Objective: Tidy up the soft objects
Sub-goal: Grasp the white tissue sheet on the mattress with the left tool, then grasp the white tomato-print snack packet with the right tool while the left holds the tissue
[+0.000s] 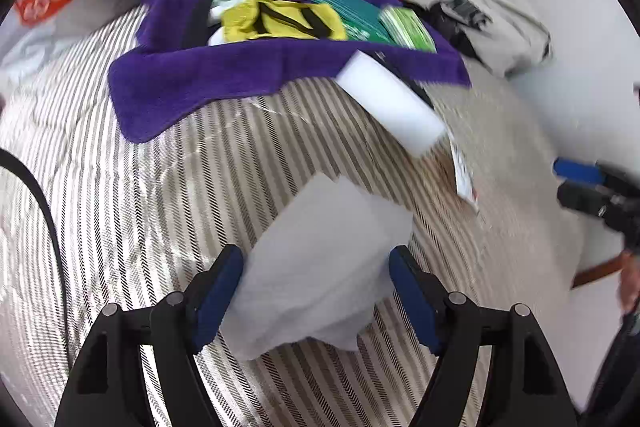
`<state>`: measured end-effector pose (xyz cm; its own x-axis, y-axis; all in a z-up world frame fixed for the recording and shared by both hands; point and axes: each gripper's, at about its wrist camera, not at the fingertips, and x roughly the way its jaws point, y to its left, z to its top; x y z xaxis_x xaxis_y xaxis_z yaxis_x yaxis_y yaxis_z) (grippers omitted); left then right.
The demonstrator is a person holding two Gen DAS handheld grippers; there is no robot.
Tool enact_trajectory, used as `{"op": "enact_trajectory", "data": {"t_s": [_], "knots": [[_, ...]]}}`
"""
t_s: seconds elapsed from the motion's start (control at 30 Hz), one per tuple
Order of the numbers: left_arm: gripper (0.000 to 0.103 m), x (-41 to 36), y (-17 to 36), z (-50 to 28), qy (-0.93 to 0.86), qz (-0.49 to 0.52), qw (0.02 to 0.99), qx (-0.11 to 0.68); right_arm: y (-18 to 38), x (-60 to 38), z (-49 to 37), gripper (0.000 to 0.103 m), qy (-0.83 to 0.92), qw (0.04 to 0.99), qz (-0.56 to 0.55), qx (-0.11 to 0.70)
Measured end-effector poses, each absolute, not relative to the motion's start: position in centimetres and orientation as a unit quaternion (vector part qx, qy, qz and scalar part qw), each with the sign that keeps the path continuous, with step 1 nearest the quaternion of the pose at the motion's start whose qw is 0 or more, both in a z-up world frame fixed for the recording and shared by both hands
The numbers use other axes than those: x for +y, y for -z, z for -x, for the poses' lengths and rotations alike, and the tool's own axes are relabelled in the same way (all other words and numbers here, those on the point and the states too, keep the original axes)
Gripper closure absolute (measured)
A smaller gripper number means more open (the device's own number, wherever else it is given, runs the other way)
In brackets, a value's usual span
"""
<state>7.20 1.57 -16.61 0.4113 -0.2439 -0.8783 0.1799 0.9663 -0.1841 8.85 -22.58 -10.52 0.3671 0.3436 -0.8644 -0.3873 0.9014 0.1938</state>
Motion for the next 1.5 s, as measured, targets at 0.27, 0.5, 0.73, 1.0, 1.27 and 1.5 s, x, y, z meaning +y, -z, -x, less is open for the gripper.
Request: {"op": "enact_trajectory", "data": {"t_s": [0.27,0.5,0.73,1.0,1.27,1.5], "knots": [[0.022,-2.4,17.3,-6.6,0.109,-0.074,0.859,0.495,11.9,-22.5,-8.3,0.039,-0.226,0.819,0.014,0.528],[0.089,-0.3,16.5,-7.1,0.088,-0.047,0.872,0.480,13.5,-21.5,-9.2,0.039,-0.233,0.814,0.025,0.532],[0.093,2.8,16.1,-7.8,0.069,-0.016,0.874,0.481,14.4,-19.8,-10.4,0.039,-0.251,0.814,0.042,0.522],[0.093,4.0,16.5,-8.0,0.075,0.015,0.866,0.494,15.7,-17.7,-10.8,0.039,-0.269,0.811,0.065,0.515],[0.093,4.3,16.5,-8.0,0.078,0.027,0.865,0.494,17.3,-15.3,-11.0,0.040,-0.244,0.828,0.123,0.490],[0.093,5.0,16.5,-7.8,0.081,0.052,0.866,0.491,16.8,-15.4,-11.3,0.090,-0.242,0.842,0.108,0.470]]}}
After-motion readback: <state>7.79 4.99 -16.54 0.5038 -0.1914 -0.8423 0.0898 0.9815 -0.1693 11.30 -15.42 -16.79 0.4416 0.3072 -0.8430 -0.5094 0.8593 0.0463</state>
